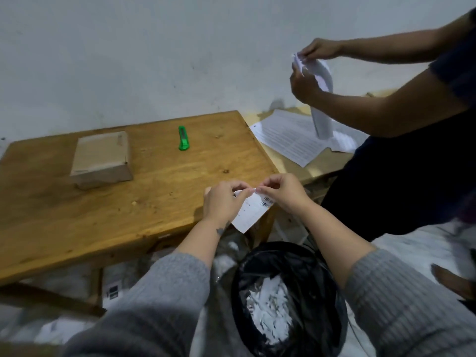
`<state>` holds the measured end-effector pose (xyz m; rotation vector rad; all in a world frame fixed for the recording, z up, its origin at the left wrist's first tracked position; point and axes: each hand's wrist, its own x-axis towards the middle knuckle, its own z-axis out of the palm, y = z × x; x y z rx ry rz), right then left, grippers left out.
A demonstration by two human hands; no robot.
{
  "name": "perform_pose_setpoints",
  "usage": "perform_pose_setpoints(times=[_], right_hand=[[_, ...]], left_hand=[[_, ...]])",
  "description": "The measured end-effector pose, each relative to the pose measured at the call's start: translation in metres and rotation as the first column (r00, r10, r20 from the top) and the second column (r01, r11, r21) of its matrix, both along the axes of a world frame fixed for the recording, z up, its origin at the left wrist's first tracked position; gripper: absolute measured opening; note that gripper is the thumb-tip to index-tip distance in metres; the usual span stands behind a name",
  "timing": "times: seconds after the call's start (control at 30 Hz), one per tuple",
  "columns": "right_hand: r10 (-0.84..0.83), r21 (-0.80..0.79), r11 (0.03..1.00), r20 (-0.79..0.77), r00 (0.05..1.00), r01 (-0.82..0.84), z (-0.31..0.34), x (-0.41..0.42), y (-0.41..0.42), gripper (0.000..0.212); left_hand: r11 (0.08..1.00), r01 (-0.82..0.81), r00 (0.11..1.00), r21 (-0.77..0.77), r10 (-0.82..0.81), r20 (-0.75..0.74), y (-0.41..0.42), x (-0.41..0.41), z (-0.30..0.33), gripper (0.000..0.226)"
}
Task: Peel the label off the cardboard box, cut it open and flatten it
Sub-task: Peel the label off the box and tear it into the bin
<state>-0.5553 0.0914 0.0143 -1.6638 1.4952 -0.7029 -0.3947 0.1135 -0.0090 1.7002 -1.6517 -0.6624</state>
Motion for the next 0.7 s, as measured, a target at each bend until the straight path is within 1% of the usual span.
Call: perform_pose_setpoints(times=[0.13,0.23,0.3,0.47,0.57,0.63,0.7], right_hand=[[-0.004,0.036,0.999,-0.001,1.0,0.005,-0.008,-0.021,0.018,0.013],[-0.021,0.006,1.0,-0.054,0.998,0.022,-0.019,-0.032,0.026,0.012],[-0.045,-0.035,0.999,-0.098,0.994,0.042,-0.026,-0.037,0.033,0.011],[-0.099,-0.237,0.971,-0.247,0.964,0.039,-0.035,-0.046,0.047,0.008],[-0.14,-0.324,0.945,-0.27,0.953,0.047,-0.042,-0.052,0.052,0.007],[-0.147,-0.364,0.931,-0.272,0.951,0.039,-0.046,-0.055,0.055,0.006],[-0.142,-0.407,0.913,-0.269,0.953,0.022,-0.049,-0.057,0.058,0.004]], left_hand=[[0.998,0.038,0.999,0.051,-0.04,0.03,0.009,-0.023,-0.011,0.016],[0.994,0.079,0.991,0.071,-0.086,0.101,0.015,-0.036,-0.018,0.018],[0.991,0.096,0.989,0.092,-0.105,0.1,0.019,-0.045,-0.022,0.021],[0.982,0.07,0.992,0.175,-0.049,-0.118,0.023,-0.064,-0.032,0.029],[0.972,0.113,0.967,0.206,-0.061,-0.247,0.023,-0.071,-0.034,0.021],[0.967,0.132,0.954,0.219,-0.064,-0.292,0.024,-0.075,-0.033,0.017],[0.957,0.135,0.943,0.258,-0.044,-0.331,0.024,-0.076,-0.033,0.017]])
